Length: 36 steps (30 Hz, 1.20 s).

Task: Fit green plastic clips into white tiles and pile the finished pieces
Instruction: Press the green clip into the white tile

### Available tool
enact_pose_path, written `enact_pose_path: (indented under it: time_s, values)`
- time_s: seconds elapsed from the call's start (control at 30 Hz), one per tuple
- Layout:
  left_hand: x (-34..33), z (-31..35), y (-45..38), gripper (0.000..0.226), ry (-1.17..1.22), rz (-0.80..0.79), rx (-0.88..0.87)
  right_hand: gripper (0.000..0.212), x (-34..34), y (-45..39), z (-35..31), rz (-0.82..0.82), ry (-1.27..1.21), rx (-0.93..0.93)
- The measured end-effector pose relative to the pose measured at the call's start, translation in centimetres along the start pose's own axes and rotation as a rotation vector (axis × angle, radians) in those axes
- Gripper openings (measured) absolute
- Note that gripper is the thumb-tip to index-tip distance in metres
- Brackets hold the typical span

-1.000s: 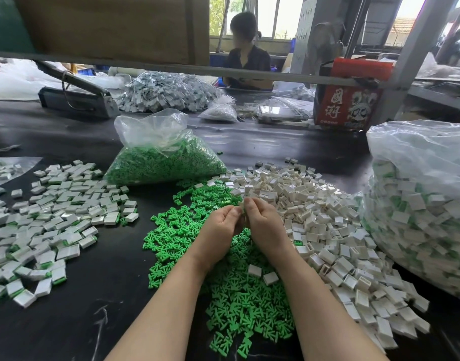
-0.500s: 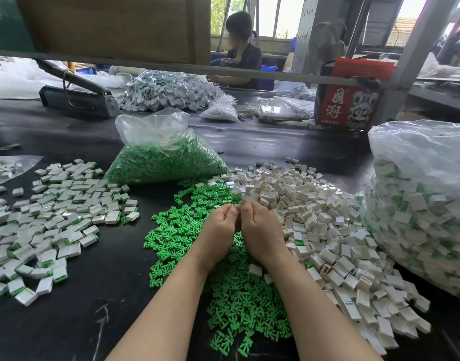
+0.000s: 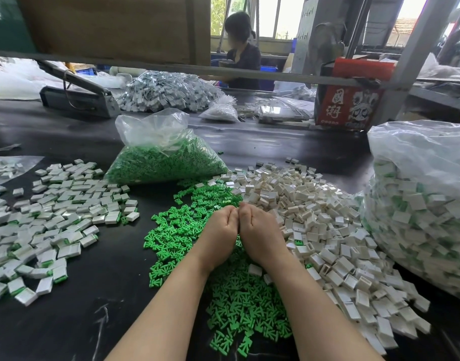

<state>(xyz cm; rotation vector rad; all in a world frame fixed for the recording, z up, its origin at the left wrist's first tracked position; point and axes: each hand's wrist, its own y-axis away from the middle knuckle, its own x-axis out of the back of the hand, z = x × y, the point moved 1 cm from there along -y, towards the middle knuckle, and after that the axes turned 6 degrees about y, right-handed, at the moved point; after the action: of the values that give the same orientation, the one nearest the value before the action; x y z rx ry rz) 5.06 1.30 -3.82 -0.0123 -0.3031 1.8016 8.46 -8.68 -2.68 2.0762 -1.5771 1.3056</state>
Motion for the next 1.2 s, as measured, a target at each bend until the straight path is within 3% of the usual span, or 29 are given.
enact_pose_path:
  time_s: [0.73, 0.9, 1.2]
  values:
    - [0.2, 0.0, 0.0, 0.031, -0.094, -0.071, -0.057, 0.044, 0.1, -0.1, 0.5, -0.017, 0.046, 0.041]
    - [0.8, 0.2, 0.0, 0.030, 0.076, -0.122, 0.018, 0.037, 0.4, -0.3, 0.9, -0.048, -0.052, 0.002]
    - [2.4, 0.4, 0.1, 0.041, -0.005, -0.228, 0.074, 0.030, 1.5, -0.2, 0.4, -0.210, -0.242, 0.002]
